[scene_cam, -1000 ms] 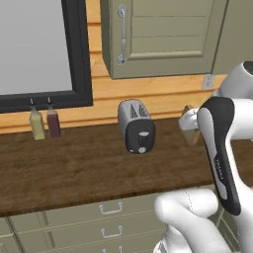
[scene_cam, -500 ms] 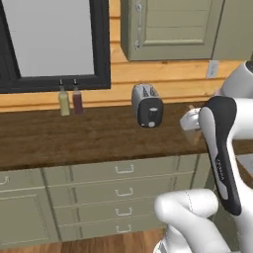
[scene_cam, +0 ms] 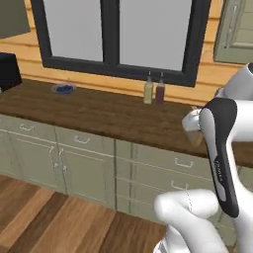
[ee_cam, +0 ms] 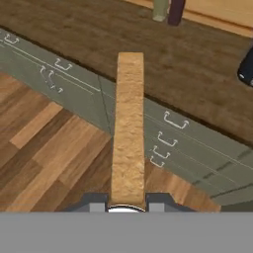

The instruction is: Start the toaster. Once the lever pops up, take the bread to the plate on the dining counter.

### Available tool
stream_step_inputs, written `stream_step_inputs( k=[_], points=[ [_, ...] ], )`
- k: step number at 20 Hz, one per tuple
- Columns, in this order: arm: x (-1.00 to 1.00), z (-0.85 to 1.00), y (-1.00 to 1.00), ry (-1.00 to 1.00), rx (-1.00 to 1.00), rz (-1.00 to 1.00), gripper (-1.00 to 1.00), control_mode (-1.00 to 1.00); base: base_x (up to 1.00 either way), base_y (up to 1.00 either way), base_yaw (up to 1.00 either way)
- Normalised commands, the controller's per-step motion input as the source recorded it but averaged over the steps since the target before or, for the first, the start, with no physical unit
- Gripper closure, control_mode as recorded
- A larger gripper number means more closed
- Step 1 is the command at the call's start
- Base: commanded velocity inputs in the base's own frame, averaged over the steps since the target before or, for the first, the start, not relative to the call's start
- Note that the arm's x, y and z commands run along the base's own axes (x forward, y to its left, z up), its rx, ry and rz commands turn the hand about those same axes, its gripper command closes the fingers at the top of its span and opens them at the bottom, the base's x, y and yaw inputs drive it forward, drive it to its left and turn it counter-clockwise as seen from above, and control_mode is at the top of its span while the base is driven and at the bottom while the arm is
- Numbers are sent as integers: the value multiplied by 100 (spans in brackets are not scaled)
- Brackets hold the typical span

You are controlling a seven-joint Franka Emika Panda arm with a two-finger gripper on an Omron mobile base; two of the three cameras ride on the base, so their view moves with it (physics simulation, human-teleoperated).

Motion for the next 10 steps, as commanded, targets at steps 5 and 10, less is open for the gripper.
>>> stream_step_inputs(
  k=[5,10],
  points=[
    [0,0,0,0,0,0,100,100,0,26,91],
    [0,0,0,0,0,0,100,100,-6,17,89]
  ],
)
